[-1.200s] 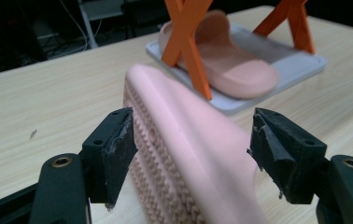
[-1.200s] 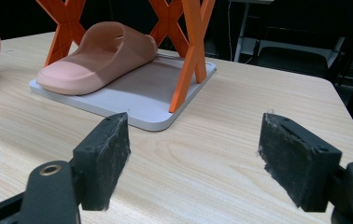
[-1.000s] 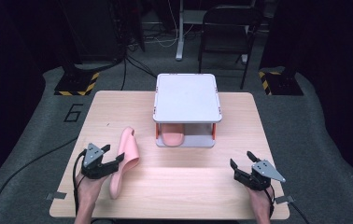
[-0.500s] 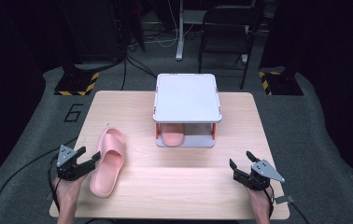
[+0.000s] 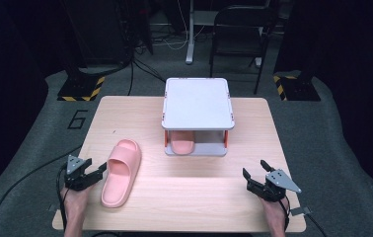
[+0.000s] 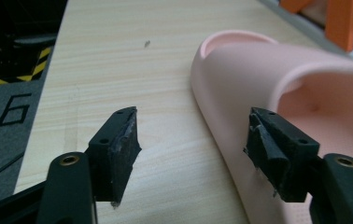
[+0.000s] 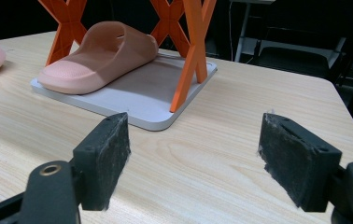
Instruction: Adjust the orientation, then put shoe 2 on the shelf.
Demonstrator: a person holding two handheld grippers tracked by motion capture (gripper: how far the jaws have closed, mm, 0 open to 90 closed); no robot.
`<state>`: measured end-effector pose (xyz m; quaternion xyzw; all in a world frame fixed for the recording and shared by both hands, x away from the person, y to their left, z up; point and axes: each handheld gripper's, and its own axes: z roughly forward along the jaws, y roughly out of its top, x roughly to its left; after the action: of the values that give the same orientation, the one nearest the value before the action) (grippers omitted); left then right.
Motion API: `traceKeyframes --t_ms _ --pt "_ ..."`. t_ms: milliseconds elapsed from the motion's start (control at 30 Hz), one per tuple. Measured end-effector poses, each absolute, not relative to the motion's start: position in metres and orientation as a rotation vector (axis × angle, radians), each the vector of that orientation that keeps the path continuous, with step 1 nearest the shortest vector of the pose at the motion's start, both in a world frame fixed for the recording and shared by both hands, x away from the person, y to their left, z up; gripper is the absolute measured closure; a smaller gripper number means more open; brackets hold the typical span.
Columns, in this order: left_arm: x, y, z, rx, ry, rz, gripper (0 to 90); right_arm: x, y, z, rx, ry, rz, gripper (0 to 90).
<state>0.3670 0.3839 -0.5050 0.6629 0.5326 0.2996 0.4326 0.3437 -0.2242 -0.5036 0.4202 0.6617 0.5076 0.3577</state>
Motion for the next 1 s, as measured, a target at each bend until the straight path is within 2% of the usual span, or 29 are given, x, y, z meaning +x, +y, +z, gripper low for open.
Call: traceKeyframes --t_ms 133,400,633,1000 --pt "0.359 0.381 -0.499 1.590 1.261 0.760 29.1 0.343 -0.224 -0.503 1.088 1.706 1.317 24.3" --pt "0.351 0.368 -0.495 1.567 1.159 0.740 22.0 0.341 -0.226 -0.502 1.101 1.681 1.330 22.2" --pt "0.351 0.367 -0.498 1.571 1.146 0.703 19.8 0.342 -0.231 -0.501 1.131 1.643 1.347 15.3" --pt "0.352 0.365 -0.507 1.593 1.165 0.658 18.8 0.344 -0.231 -0.502 1.153 1.649 1.348 15.2"
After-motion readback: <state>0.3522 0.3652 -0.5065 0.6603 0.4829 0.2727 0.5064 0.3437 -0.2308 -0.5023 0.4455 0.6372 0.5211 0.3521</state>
